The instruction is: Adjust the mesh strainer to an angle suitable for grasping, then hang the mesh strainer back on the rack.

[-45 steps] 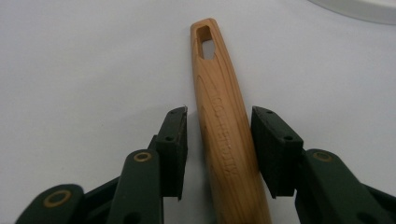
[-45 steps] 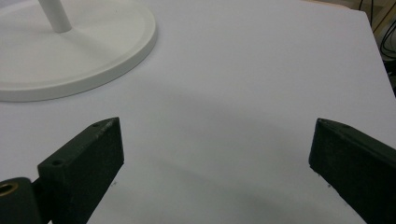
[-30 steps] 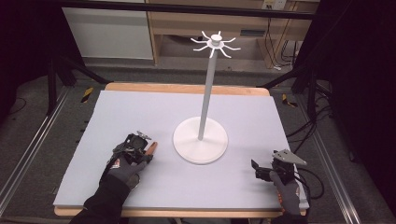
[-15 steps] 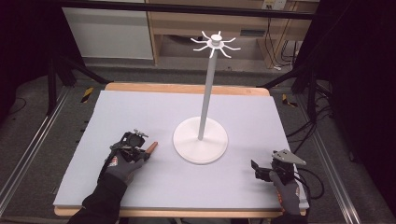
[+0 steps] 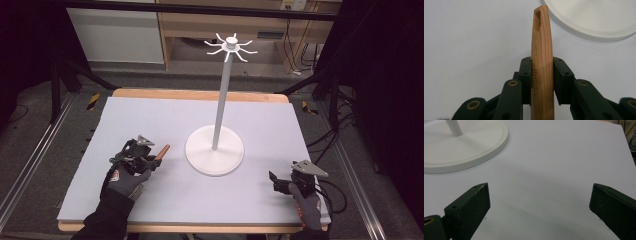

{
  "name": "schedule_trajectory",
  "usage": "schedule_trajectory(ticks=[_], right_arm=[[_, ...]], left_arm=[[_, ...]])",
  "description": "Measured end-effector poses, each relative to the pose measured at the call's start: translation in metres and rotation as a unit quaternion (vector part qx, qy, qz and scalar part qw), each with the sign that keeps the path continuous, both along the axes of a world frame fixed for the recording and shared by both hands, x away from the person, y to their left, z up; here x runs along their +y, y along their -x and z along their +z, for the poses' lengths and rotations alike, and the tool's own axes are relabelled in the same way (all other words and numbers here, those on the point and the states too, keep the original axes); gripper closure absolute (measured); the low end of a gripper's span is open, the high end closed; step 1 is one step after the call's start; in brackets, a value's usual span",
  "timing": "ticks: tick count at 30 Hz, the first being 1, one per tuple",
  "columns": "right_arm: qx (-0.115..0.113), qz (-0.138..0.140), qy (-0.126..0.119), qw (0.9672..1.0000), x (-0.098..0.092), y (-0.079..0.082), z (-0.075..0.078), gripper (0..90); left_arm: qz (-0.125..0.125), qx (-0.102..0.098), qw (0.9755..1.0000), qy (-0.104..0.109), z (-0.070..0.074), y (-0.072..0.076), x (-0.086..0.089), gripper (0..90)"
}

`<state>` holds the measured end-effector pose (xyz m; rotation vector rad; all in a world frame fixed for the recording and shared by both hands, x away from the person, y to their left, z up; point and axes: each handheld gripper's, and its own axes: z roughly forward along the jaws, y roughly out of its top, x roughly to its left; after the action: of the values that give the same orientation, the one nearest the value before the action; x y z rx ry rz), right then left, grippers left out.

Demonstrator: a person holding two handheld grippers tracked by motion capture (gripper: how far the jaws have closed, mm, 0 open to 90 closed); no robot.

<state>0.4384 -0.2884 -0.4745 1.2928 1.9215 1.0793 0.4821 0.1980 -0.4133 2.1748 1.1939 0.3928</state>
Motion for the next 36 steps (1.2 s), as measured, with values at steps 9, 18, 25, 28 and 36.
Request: schedule_trajectory(ticks=[9, 18, 25, 28, 36], right_arm=[[-0.002, -0.002, -0.001, 1.0, -0.001, 0.0, 0.0, 3.6], [-0.001, -0.002, 0.0, 1.0, 0.0, 0.0, 0.0, 3.6], [-0.001, -0.002, 0.003, 1.0, 0.0, 0.0, 0.0, 3.6], [0.0, -0.002, 0.003, 1.0, 0.0, -0.001, 0.0, 3.6], [0.001, -0.003, 0.002, 1.0, 0.001, 0.0, 0.0, 3.6]], left_arm=[[0.006, -0.037, 0.9986, 0.038, 0.022, 0.011, 0.013, 70.6], [0.02, -0.079, 0.9948, 0.061, 0.038, 0.02, 0.021, 70.6], [0.039, -0.131, 0.9869, 0.086, 0.048, 0.03, 0.024, 70.5], [0.045, -0.145, 0.9836, 0.097, 0.053, 0.033, 0.025, 70.5], [0.053, -0.175, 0.9765, 0.115, 0.06, 0.041, 0.026, 70.5]])
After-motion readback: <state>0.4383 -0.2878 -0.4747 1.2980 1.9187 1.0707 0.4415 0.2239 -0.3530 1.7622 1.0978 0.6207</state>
